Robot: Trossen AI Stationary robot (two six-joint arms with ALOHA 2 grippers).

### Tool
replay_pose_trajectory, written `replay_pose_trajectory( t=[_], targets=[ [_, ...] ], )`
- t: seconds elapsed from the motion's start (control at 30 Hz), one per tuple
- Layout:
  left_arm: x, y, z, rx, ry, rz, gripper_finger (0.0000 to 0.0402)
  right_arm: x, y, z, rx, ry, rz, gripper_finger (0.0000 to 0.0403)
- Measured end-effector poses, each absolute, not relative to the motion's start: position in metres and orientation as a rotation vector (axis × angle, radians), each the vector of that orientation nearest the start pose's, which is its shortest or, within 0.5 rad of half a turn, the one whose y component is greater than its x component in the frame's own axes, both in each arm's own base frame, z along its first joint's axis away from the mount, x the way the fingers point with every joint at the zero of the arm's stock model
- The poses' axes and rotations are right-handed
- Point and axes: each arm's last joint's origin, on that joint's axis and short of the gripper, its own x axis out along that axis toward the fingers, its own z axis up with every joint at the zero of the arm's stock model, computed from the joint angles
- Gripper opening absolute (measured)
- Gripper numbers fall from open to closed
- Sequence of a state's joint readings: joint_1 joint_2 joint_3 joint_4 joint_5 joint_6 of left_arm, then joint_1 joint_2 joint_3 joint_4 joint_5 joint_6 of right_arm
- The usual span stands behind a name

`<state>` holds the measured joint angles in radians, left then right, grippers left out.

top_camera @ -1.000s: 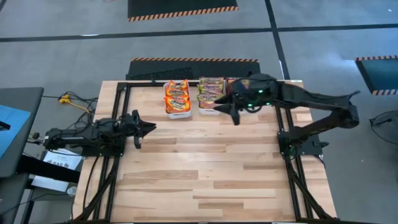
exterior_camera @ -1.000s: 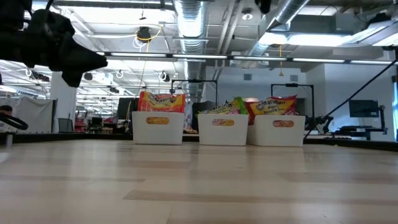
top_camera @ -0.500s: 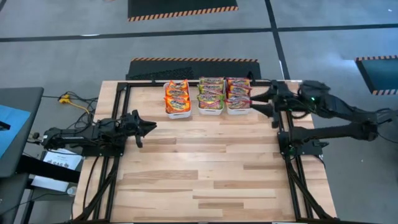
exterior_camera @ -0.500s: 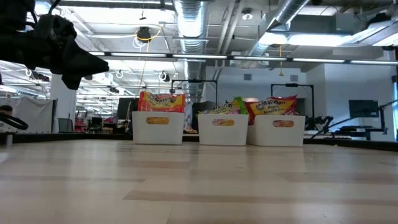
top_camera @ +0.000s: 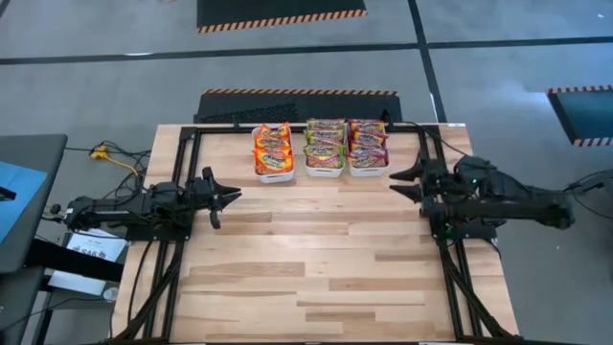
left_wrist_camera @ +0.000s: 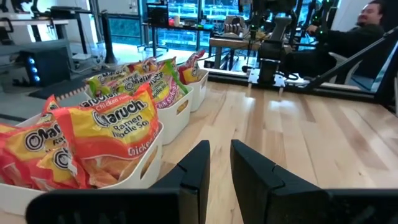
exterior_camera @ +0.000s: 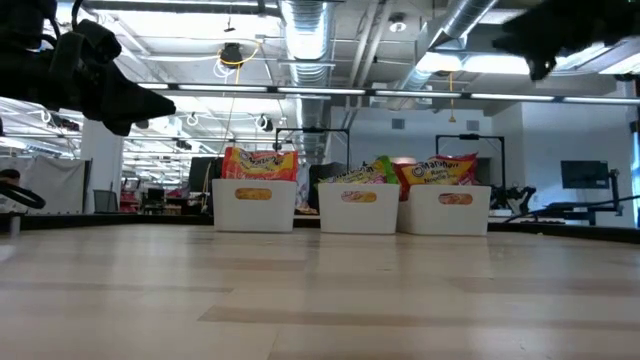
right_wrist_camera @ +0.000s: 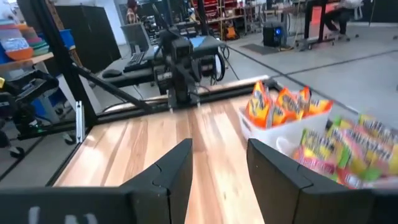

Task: Sort Maruchan noodles
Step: Return to Home Position

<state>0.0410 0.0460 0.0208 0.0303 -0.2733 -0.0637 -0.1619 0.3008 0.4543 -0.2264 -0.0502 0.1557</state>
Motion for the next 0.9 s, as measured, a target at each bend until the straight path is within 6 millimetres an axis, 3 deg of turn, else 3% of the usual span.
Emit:
replay_pose_trajectory(
  t=[0.2,0.5,0.67,0.9],
  targets=[
    [0.098,0.012,0.17,-0.053,-0.013,0.314,0.0052,0.092,-0.014,0.23,0.22,0.039,-0.117,0.0175],
    [0.098,0.012,0.17,-0.048,-0.012,0.312,0.0052,0.089,-0.014,0.19,0.269,0.009,-0.119,0.0175],
    [0.098,0.012,0.17,-0.048,-0.012,0.313,0.0052,0.092,-0.014,0.175,0.326,0.037,-0.124,0.0175],
    [0.098,0.012,0.17,-0.048,-0.012,0.312,0.0052,0.095,-0.015,0.17,0.39,0.023,-0.158,0.0175]
  ],
)
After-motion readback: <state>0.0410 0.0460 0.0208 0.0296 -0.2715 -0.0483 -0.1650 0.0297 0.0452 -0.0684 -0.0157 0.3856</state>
